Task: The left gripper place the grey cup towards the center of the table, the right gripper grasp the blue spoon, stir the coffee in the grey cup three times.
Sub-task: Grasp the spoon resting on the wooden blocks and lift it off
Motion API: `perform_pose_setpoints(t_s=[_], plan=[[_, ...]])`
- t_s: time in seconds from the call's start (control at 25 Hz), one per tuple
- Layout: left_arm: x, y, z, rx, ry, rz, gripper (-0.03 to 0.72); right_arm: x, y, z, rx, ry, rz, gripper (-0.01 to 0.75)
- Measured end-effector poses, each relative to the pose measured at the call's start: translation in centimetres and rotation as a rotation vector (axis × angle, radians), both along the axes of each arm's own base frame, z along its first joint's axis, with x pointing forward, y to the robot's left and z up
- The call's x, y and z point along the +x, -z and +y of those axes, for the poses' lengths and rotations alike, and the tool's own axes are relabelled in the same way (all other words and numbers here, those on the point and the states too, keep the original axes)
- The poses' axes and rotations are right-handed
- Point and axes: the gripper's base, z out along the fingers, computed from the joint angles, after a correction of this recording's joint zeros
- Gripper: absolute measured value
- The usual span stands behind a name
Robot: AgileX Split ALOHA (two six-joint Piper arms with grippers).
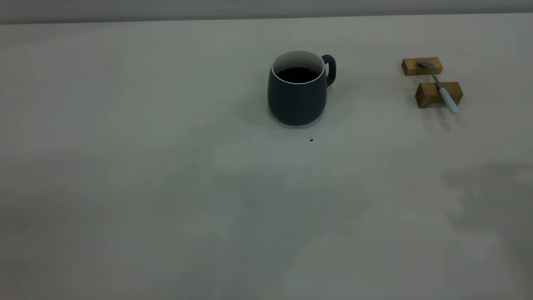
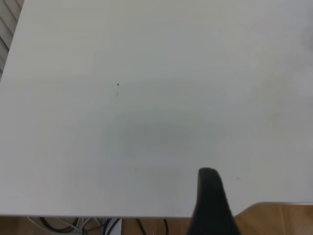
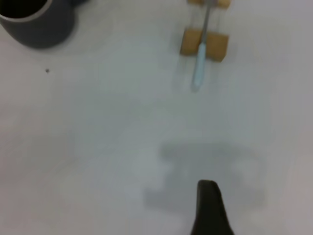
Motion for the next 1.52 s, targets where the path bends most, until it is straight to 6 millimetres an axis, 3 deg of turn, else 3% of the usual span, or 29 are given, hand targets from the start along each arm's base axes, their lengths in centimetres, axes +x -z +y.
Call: perform_pose_setpoints(t_s=[0.32,0.56,0.84,1.2,1.52], plan=[[0.0,0.0,0.0,0.000,0.000,0.000,0.585,7.7,5.4,1.0,0.023,-0.001,0.251,0.561],[0.0,0.0,0.0,0.000,0.000,0.000,0.585,11.2,9.0,1.5,0.056,-0.001,0.323,0.562],[0.0,0.0,0.0,0.000,0.000,0.000,0.585,14.9,15.2,1.8,0.051,0.004,0.421,0.562],[0.0,0.0,0.0,0.000,0.000,0.000,0.585,18.4,19.9,2.0,0.049,0.015,0.422,0.562],[0.0,0.0,0.0,0.000,0.000,-0.001,0.585,18.7,21.8,0.9,0.012,0.041,0.448,0.562]])
